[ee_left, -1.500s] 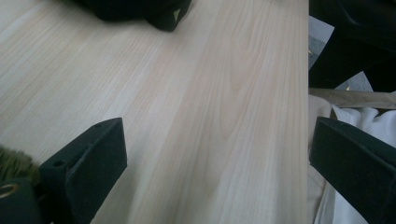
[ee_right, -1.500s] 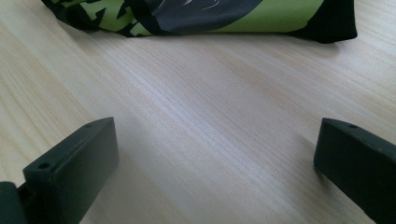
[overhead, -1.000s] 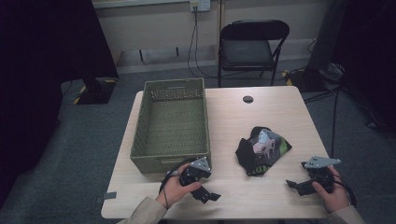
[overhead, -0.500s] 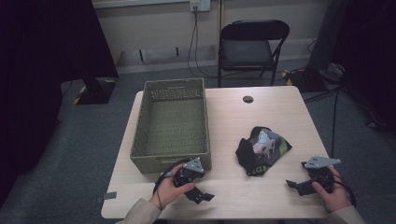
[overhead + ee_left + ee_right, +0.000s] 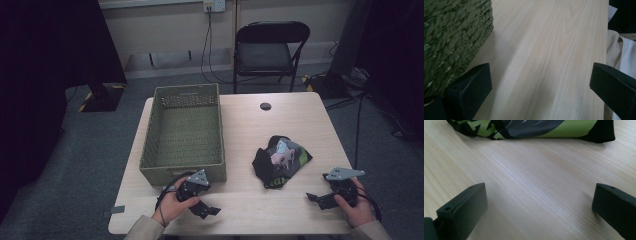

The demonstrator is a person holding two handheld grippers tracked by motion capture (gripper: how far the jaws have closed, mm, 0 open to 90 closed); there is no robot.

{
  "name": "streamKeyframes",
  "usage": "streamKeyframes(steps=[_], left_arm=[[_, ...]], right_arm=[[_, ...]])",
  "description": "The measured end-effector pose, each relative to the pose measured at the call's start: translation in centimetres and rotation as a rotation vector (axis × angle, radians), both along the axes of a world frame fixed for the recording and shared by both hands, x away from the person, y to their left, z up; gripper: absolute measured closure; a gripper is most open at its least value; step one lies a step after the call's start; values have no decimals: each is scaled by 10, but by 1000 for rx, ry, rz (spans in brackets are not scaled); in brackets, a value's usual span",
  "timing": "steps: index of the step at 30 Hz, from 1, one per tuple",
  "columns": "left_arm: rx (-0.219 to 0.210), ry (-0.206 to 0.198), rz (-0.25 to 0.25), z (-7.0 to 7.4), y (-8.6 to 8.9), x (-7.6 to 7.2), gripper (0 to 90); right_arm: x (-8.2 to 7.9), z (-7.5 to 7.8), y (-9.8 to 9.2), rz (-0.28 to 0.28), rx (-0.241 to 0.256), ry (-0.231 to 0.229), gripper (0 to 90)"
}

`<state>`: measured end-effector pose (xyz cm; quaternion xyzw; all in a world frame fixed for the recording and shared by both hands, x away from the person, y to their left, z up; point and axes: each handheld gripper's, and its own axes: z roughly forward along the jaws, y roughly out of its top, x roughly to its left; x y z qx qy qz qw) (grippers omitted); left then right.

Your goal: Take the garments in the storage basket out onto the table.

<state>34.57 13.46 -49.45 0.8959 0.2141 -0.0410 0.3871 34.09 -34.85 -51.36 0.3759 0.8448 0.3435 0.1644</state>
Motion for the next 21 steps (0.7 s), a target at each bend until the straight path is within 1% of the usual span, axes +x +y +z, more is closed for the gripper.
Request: streamKeyframes(steps=[2,6,11,13,21], left_arm=[[6,-3,5,0,3,0,36],[9,4,19,-2,8,0,36],[16,-17,33,-1,16,-1,36],[18,-20,41,-1,19,-1,36],[42,-33,46,-4,27,-2,36]], right_arm=[[0,0,0,0,0,0,0],[0,0,0,0,0,-1,0],[0,0,0,0,0,0,0],[0,0,0,0,0,0,0],[0,0,0,0,0,0,0]])
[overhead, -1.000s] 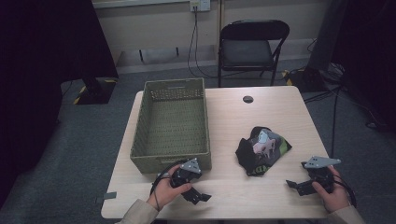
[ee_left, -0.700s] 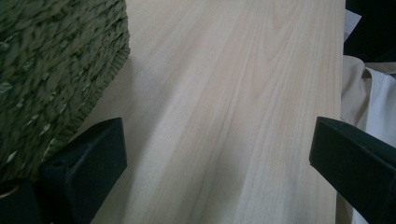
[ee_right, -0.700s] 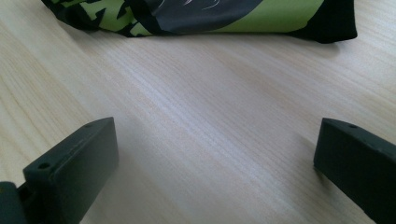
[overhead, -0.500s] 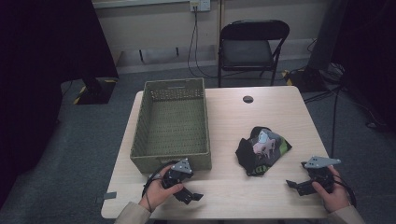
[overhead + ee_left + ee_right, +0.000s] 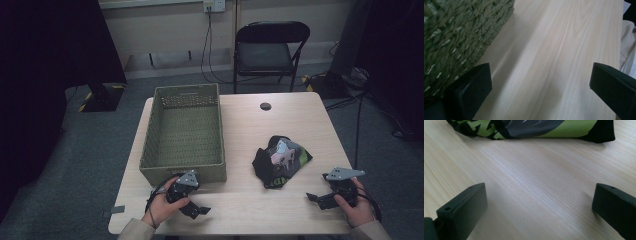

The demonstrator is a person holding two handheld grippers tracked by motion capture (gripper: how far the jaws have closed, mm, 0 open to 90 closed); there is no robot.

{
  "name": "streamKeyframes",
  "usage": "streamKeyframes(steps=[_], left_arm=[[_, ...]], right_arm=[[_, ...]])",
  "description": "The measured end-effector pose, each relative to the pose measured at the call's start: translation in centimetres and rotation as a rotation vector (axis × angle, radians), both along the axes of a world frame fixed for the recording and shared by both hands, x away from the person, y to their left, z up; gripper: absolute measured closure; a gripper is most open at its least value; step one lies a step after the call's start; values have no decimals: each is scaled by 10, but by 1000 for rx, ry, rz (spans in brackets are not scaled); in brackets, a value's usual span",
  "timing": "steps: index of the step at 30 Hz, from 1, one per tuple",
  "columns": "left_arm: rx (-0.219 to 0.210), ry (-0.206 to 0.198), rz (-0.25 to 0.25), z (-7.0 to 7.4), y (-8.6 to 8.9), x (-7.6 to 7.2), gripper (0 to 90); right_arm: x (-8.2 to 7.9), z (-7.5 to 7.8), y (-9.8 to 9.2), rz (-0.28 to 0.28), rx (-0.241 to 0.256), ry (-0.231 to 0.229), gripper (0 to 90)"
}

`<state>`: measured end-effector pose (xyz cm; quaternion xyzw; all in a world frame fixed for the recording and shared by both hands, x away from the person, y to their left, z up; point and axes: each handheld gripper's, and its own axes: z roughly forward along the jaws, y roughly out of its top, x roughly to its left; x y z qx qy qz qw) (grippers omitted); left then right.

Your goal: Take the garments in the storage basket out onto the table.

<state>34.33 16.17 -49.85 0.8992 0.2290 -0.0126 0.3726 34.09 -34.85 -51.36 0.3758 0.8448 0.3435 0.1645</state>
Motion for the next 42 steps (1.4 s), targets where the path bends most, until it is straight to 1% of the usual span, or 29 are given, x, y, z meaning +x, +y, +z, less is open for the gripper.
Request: streamKeyframes(steps=[4,12,16,20,23,29,37,42], left_arm=[[3,-7,3,-1,3,-1,36],[27,-17,4,-5,10,-3,36],[32,-28,12,-5,14,-3,36],[46,-37,16,-6,18,-3,36],[46,-43,21,-8,21,-4,36],[66,-57,31,-9,25,-5,38],[69,-69,38,-10,33,-8,29],[62,-70,49,-10,37,-9,29]], right_arm=[[0,0,0,0,0,0,0],[0,0,0,0,0,0,0],[0,0,0,0,0,0,0],[0,0,0,0,0,0,0],[0,0,0,0,0,0,0],[0,0,0,0,0,0,0],[0,0,0,0,0,0,0],[0,0,0,0,0,0,0]])
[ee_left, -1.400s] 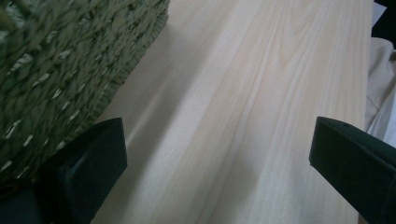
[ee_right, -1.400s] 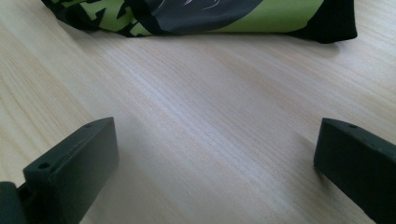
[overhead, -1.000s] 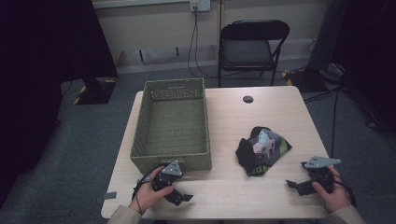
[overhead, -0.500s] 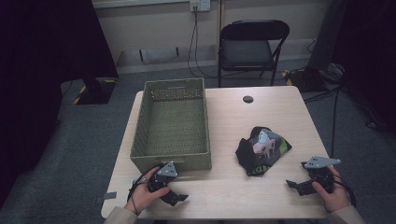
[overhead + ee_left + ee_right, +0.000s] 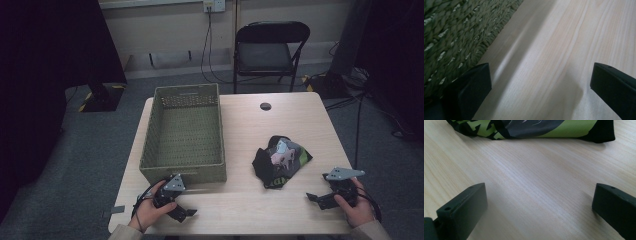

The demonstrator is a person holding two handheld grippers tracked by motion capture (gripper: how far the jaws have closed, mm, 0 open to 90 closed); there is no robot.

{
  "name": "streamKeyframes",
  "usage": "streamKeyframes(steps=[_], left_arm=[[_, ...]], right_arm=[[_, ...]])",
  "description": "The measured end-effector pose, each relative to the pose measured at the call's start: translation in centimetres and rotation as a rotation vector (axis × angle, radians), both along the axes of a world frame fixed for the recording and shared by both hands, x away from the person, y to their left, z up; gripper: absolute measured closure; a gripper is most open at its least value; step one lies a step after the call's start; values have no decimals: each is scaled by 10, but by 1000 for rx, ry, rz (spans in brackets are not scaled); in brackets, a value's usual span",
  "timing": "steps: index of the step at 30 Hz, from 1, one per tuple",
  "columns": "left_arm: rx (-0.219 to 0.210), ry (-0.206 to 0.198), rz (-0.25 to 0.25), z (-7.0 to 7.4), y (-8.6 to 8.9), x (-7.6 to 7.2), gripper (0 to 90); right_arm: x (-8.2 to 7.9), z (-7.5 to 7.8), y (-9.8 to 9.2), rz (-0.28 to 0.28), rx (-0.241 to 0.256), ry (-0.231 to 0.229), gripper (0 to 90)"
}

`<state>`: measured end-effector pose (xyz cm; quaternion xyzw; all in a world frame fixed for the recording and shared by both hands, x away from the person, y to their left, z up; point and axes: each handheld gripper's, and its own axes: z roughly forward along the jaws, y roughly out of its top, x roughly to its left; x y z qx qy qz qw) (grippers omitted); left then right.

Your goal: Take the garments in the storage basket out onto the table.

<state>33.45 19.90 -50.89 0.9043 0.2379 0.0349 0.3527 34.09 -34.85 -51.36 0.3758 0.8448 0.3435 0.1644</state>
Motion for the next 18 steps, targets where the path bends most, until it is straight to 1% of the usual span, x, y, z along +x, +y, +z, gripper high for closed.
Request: streamKeyframes(steps=[5,11,15,18], left_arm=[[-1,-3,-2,0,1,-1,26],[14,-14,-2,-1,2,-2,18],[30,-31,-14,-1,2,-3,12],[55,-50,-31,-2,2,-4,2]], right_arm=[[0,0,0,0,0,0,0],[0,0,0,0,0,0,0],[0,0,0,0,0,0,0],[0,0,0,0,0,0,0]])
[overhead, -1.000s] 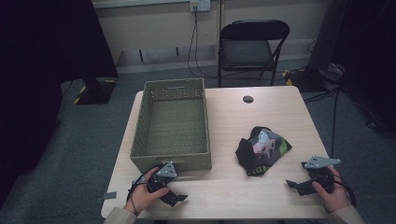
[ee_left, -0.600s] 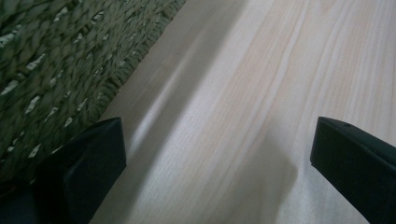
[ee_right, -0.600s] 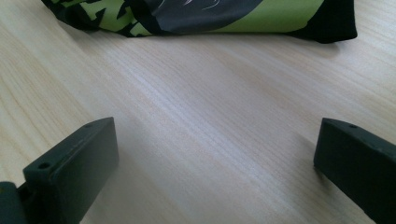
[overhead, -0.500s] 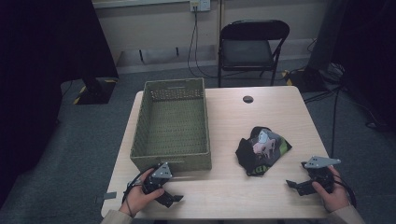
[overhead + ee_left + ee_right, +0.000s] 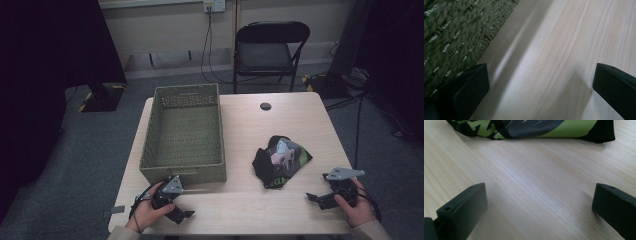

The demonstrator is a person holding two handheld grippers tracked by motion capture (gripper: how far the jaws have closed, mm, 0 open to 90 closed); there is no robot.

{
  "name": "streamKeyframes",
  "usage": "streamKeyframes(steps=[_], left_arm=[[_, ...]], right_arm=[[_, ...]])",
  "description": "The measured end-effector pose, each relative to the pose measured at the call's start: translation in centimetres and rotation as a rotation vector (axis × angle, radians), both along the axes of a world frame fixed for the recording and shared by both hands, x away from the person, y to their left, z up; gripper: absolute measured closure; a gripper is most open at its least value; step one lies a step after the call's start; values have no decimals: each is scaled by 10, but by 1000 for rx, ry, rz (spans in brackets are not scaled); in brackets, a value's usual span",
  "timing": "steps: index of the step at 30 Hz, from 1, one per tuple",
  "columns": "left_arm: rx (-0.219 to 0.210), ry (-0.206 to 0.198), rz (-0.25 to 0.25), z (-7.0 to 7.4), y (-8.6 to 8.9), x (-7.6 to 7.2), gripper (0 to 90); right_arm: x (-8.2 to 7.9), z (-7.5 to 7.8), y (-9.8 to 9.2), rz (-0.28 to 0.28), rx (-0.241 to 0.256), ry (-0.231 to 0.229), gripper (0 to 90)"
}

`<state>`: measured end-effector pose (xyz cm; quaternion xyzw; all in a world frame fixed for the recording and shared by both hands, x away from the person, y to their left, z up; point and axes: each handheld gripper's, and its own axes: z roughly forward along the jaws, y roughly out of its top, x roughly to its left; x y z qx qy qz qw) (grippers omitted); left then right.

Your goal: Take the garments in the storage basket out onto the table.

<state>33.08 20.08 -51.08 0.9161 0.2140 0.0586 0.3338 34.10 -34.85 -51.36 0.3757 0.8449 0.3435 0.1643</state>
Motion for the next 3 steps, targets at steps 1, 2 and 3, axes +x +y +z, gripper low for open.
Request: streamKeyframes(steps=[1,2,3], left_arm=[[5,-4,-3,0,0,0,2],[13,-11,-9,0,0,0,2],[20,-19,-11,0,-1,-1,2]], right_arm=[[0,0,0,0,0,0,0],[0,0,0,0,0,0,0],[0,0,0,2,0,0,0]])
